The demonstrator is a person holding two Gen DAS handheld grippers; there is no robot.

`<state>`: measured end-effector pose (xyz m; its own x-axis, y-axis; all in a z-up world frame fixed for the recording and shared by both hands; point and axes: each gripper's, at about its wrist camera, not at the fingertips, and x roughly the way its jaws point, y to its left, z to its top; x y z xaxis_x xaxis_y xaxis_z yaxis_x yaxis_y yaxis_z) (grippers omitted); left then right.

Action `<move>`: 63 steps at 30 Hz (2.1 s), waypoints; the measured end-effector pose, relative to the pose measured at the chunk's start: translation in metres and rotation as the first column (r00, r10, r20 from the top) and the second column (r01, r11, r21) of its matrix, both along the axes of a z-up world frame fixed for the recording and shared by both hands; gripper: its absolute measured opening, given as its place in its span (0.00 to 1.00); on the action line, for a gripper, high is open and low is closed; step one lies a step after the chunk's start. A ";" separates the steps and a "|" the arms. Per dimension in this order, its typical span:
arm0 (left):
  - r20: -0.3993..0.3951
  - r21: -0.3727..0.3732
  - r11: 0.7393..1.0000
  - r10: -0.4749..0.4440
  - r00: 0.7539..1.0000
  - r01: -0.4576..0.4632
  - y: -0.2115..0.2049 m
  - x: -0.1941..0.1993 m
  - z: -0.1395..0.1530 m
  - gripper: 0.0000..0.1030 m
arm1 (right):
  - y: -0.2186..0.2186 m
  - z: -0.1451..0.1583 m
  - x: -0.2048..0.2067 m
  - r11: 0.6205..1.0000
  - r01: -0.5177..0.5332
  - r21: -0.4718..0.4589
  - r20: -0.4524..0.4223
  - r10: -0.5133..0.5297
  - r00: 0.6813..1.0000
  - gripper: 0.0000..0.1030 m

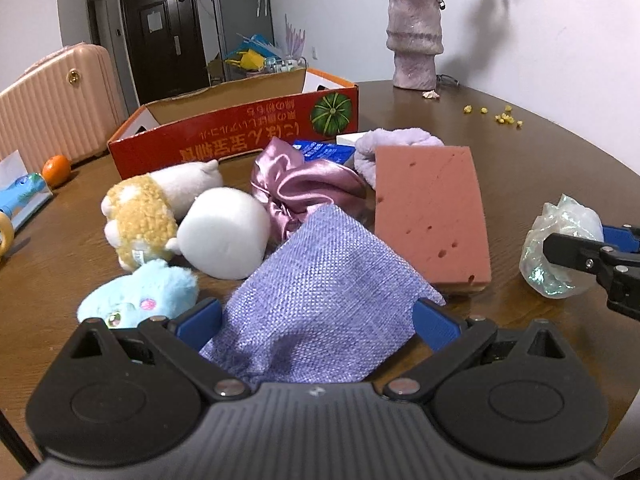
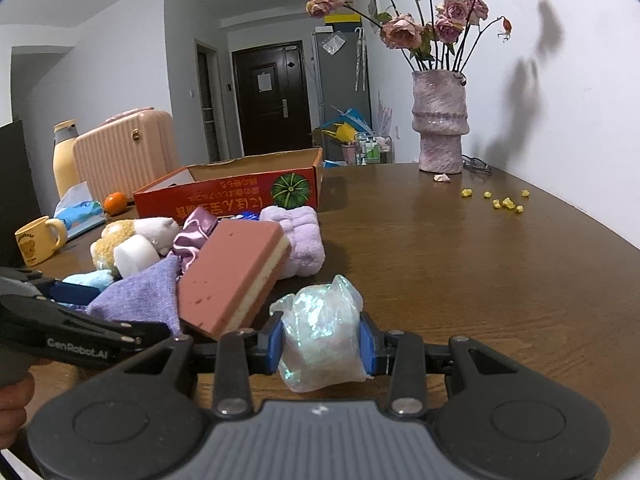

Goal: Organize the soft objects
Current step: 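Grasp the purple drawstring pouch with the left gripper while the right holds the bag, then carry the pouch and bag with both grippers over the cardboard box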

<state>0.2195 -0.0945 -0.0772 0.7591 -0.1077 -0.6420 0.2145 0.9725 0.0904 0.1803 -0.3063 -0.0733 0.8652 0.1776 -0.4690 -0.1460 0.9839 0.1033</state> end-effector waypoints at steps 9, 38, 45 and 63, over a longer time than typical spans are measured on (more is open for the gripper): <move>-0.053 -0.046 0.999 0.001 0.999 -0.004 0.006 0.008 -0.008 0.82 | 0.003 -0.002 0.008 1.000 -0.020 0.006 -0.003 0.020 1.000 0.36; 0.039 -0.118 0.993 0.034 0.999 -0.029 0.032 -0.023 0.025 0.50 | 0.019 0.027 -0.006 0.999 -0.032 -0.043 0.073 0.035 0.997 0.36; 0.098 -0.111 0.993 0.048 0.994 -0.037 0.042 -0.027 0.045 0.50 | 0.025 0.039 -0.001 0.997 -0.035 -0.071 0.123 0.043 0.991 0.36; 0.266 -0.117 0.992 0.078 0.961 -0.048 0.071 -0.013 0.098 0.50 | 0.053 0.077 0.044 0.994 -0.054 -0.090 0.186 0.070 0.980 0.36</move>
<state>0.2060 -0.0232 0.0211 0.9099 -0.1114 -0.3997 0.1343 0.9905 0.0295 0.2243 -0.2534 0.0042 0.9280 0.2004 -0.3140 -0.2158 0.9763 -0.0147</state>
